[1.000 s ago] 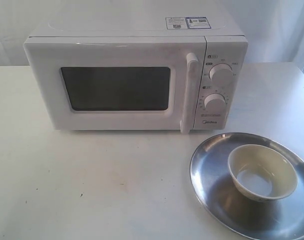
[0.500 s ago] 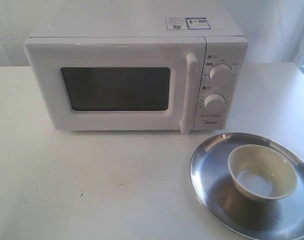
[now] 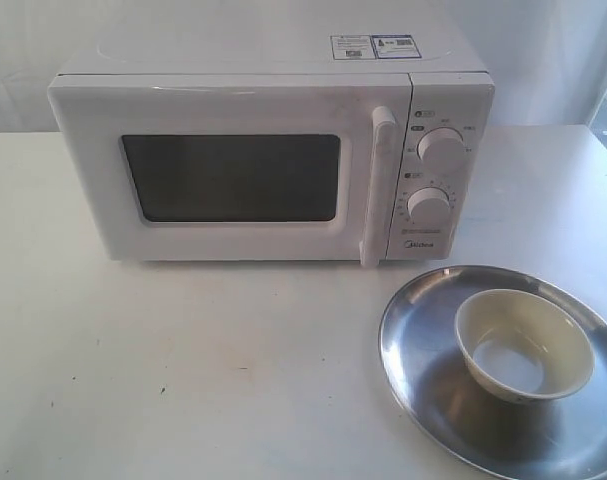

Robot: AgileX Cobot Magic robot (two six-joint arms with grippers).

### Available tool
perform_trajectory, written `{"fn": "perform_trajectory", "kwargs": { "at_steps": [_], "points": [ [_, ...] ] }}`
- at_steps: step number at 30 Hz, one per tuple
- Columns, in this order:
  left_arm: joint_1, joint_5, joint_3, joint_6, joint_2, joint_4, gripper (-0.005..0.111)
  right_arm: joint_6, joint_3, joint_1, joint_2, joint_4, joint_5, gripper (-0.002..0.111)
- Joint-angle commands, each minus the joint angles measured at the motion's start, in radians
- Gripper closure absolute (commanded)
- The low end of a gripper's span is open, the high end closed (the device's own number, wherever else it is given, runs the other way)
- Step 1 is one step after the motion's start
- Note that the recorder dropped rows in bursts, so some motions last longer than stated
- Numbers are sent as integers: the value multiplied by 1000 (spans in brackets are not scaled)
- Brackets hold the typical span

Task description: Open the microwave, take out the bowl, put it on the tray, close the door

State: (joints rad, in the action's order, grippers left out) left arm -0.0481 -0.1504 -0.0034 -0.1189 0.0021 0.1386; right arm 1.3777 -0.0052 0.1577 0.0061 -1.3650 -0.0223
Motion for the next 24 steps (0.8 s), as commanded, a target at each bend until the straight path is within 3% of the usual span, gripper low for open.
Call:
{"fn": "perform_trajectory", "kwargs": {
  "at_steps": [1,3,7,24],
  "points": [
    [1,2,3,-6,-2,-4,107,-580,5,-7,-6,613,85,108],
    [1,2,3,-6,-2,-4,107,-996,5,-7,-6,979,125,108],
    [1,2,3,-6,-2,-4,107,-1356,5,-7,-6,1324,139,108],
    [1,2,3,-6,-2,-4,107,-1378,5,-7,-6,1365,201,108]
  ]
}}
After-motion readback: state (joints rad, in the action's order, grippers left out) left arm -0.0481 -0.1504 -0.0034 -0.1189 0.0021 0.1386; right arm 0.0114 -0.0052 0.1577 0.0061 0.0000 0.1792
